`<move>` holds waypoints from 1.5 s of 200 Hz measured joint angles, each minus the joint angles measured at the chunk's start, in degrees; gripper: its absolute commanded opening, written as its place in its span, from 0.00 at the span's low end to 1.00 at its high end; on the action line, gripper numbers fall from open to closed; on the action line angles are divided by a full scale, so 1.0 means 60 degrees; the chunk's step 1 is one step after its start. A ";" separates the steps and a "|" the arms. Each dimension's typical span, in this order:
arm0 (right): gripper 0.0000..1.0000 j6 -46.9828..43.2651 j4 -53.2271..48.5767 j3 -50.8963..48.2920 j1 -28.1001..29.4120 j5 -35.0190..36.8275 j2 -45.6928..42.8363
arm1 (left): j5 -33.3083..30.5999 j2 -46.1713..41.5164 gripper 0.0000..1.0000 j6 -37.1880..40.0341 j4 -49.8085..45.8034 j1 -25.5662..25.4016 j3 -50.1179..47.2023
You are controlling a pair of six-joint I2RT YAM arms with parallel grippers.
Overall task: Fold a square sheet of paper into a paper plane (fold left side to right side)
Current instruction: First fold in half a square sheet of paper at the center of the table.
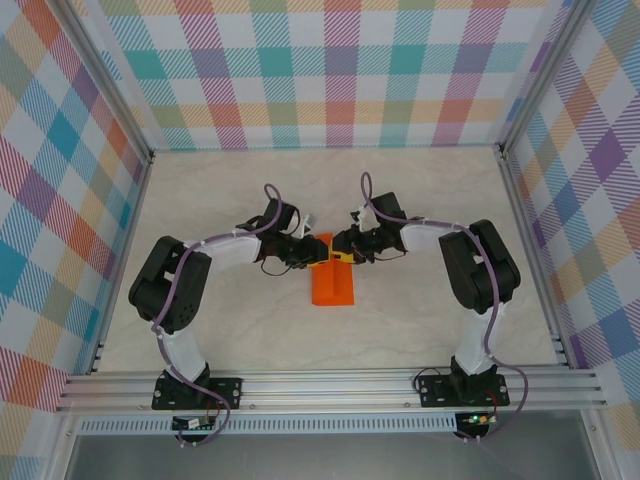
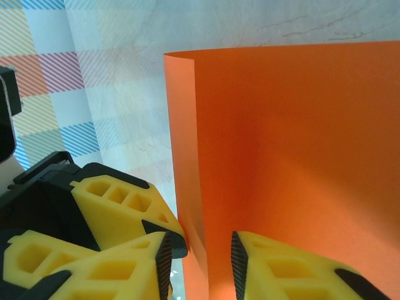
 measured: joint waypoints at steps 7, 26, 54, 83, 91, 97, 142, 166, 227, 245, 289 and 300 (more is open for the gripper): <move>0.22 0.0000 -0.0011 0.0004 0.0011 0.0004 0.0000 | 0.0015 0.0000 0.29 0.0000 0.0011 0.0000 0.0000; 0.11 -0.0131 -0.0149 0.0033 0.0036 0.0066 0.0000 | 0.0018 0.0000 0.29 0.0000 0.0015 0.0000 0.0000; 0.05 -0.0368 -0.0517 0.0109 0.0055 0.0233 0.0000 | -0.0011 -0.0018 0.32 0.0004 -0.0011 0.0000 0.0000; 0.05 -0.0681 -0.1013 0.0153 0.0055 0.0718 -0.0025 | -0.0342 -0.0568 0.42 0.0098 -0.0415 0.0000 0.0000; 0.05 -0.0776 -0.1191 0.0186 0.0055 0.0871 -0.0036 | -0.0521 -0.0896 0.47 0.0171 -0.0627 0.0000 0.0000; 0.05 -0.0863 -0.1319 0.0219 0.0055 0.0987 -0.0047 | -0.0663 -0.1155 0.49 0.0251 -0.0809 0.0000 0.0000; 0.05 -0.1217 -0.2084 0.0441 0.0055 0.1861 -0.0117 | -0.1555 -0.2189 0.55 0.0408 -0.1541 0.0000 -0.0109; 0.06 -0.1330 -0.2353 0.0441 0.0055 0.2222 -0.0120 | -0.1712 -0.2011 0.56 0.0047 -0.1457 0.0000 -0.0503; 0.07 -0.1443 -0.2670 0.0441 0.0055 0.2703 -0.0120 | -0.1810 -0.0739 0.58 -0.0867 -0.0732 -0.0229 -0.0608; 0.08 -0.1472 -0.2674 0.0441 0.0055 0.2728 -0.0120 | -0.1814 -0.0404 0.57 -0.0976 -0.0710 -0.0375 -0.0510; 0.11 -0.1603 -0.2699 0.0441 0.0055 0.2739 -0.0120 | -0.1836 0.0109 0.53 -0.1038 -0.0714 -0.0568 -0.0084; 0.14 -0.1621 -0.2707 0.0441 0.0055 0.2739 -0.0120 | -0.1861 0.0186 0.51 -0.1035 -0.0736 -0.0597 -0.0011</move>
